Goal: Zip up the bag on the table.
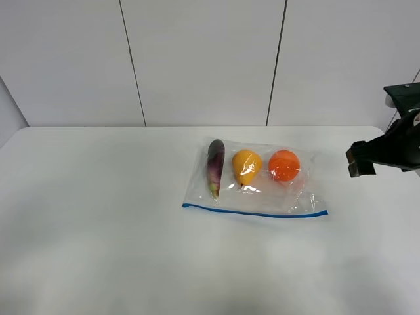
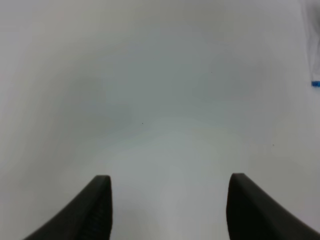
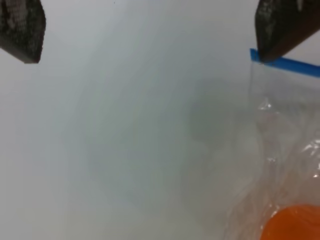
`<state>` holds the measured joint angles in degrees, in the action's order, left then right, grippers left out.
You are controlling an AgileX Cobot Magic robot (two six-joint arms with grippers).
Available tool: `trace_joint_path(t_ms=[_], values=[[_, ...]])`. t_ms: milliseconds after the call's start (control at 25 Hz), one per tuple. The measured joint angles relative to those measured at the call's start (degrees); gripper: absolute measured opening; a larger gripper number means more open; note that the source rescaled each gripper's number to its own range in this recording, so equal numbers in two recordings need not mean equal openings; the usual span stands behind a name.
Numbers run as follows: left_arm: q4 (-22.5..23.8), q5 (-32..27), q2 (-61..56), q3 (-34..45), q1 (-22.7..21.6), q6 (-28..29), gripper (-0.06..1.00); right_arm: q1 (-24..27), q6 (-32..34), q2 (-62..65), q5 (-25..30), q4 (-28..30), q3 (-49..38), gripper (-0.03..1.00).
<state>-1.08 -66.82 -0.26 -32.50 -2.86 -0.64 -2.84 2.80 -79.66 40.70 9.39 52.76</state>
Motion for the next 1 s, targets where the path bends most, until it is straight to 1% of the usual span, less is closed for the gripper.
trace_joint_path(t_ms=[80, 240, 320, 440, 520, 720, 800, 1000], values=[[0.00, 0.00, 0.00, 0.00, 0.00, 0.00, 0.67, 0.00, -0.19, 2.62, 1.07, -1.67, 0.00, 0.86], [0.00, 0.00, 0.00, 0.00, 0.00, 0.00, 0.67, 0.00, -1.49, 9.17, 2.31, -4.54, 0.00, 0.84], [0.00, 0.00, 0.00, 0.00, 0.00, 0.00, 0.67, 0.00, -2.30, 12.38, 4.11, -4.95, 0.00, 0.84], [0.00, 0.00, 0.00, 0.00, 0.00, 0.00, 0.67, 0.00, -3.65, 17.22, 8.42, -5.56, 0.00, 0.84], [0.00, 0.00, 0.00, 0.00, 0.00, 0.00, 0.67, 0.00, -4.41, 21.10, 10.01, -7.00, 0.00, 0.84], [0.00, 0.00, 0.00, 0.00, 0.00, 0.00, 0.67, 0.00, -8.21, 31.67, 9.83, -12.65, 0.00, 0.84], [0.00, 0.00, 0.00, 0.00, 0.00, 0.00, 0.67, 0.00, -10.00, 37.78, 9.76, -15.18, -1.40, 0.84], [0.00, 0.00, 0.00, 0.00, 0.00, 0.00, 0.67, 0.00, -10.92, 46.32, 9.12, -16.00, -7.94, 0.84]])
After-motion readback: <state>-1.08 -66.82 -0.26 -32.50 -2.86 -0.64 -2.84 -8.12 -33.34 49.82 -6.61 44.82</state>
